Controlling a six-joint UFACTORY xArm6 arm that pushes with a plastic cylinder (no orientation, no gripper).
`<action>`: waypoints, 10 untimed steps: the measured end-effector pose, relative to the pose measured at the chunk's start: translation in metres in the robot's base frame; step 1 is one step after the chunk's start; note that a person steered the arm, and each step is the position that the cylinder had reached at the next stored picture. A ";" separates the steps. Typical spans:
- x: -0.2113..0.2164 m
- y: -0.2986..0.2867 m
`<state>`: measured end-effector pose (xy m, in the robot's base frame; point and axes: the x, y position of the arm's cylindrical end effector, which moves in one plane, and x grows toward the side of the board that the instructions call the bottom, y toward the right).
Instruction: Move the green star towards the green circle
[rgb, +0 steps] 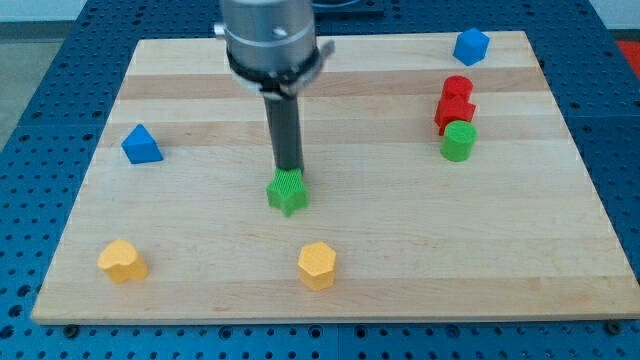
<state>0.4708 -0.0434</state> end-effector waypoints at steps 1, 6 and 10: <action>-0.004 0.006; 0.040 0.095; 0.053 0.189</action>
<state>0.5235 0.1454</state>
